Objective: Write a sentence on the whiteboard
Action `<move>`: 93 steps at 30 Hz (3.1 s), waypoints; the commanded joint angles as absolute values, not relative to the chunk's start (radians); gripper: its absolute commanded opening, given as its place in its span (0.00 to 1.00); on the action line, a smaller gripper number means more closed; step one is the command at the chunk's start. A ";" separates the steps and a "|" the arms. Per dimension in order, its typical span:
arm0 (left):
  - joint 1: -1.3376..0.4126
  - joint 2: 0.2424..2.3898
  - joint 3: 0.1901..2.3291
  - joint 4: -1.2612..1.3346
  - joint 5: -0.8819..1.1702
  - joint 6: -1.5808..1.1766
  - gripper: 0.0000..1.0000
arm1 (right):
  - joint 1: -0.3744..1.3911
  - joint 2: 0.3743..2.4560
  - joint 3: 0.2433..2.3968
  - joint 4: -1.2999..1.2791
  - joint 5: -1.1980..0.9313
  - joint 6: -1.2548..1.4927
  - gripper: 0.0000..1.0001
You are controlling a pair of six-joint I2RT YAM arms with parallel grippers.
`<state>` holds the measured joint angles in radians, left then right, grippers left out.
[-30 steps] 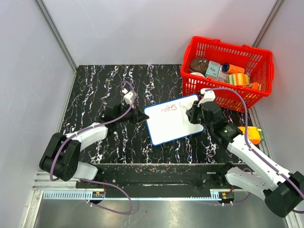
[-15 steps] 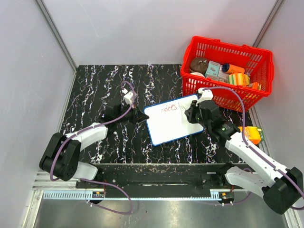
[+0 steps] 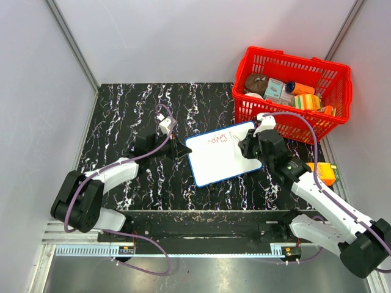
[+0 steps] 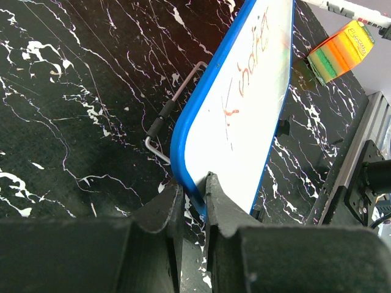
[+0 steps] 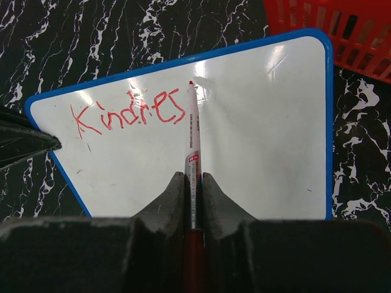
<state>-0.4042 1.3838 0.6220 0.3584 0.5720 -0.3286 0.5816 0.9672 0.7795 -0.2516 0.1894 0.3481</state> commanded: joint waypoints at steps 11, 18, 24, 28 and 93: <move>-0.399 1.402 0.634 0.344 0.411 -0.167 0.00 | 0.577 1.005 0.775 -0.201 0.164 0.351 0.00; -0.399 1.402 0.634 0.344 0.410 -0.167 0.00 | 0.577 1.005 0.772 -0.195 0.137 0.350 0.00; -0.399 1.402 0.634 0.344 0.405 -0.166 0.00 | 0.577 0.994 0.762 -0.212 0.126 0.350 0.00; -0.399 1.404 0.634 0.345 0.408 -0.166 0.00 | 0.577 0.979 0.750 -0.230 0.129 0.350 0.00; -0.405 1.407 0.637 0.342 0.407 -0.161 0.00 | 0.578 0.782 0.713 -0.196 -0.193 0.314 0.00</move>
<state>-0.4088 1.3842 0.6224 0.3595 0.5682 -0.3214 0.5804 0.7738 0.7151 -0.2478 -0.1459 0.3286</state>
